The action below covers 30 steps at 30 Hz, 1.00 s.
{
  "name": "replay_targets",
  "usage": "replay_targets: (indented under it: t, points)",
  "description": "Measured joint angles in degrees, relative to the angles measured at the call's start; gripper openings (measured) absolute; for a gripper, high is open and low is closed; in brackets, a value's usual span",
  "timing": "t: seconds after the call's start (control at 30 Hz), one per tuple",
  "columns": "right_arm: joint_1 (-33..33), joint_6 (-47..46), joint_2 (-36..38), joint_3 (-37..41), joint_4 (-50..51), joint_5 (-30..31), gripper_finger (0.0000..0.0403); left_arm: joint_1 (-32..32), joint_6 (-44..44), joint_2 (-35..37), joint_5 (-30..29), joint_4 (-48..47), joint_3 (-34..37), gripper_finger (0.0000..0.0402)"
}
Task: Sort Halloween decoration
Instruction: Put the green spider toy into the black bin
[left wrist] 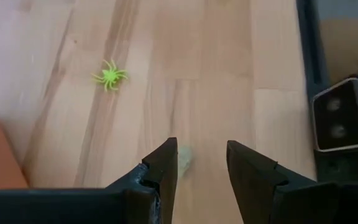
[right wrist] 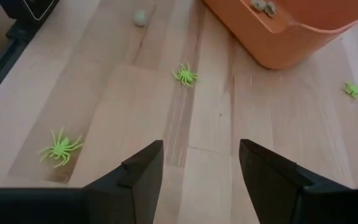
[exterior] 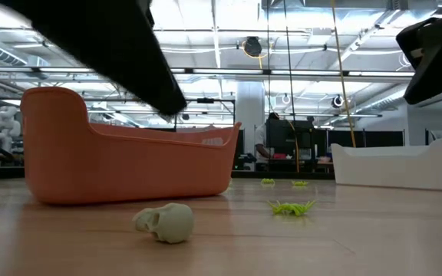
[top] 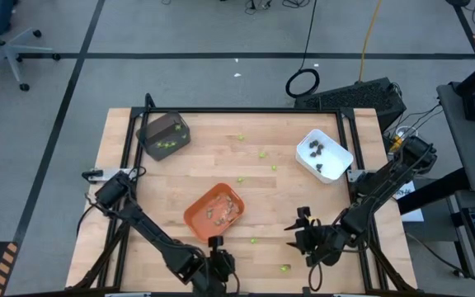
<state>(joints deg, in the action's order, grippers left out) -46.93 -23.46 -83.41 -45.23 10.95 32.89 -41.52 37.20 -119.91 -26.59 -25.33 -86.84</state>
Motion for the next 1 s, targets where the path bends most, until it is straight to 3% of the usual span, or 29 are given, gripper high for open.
replay_targets:
  t: [1.0]
  points:
    - [0.0, 0.6, 0.0, 0.0, 0.0, 0.0, 0.0194, 0.9, 1.3, -5.9, -0.8, 0.9, 0.0, 0.0137]
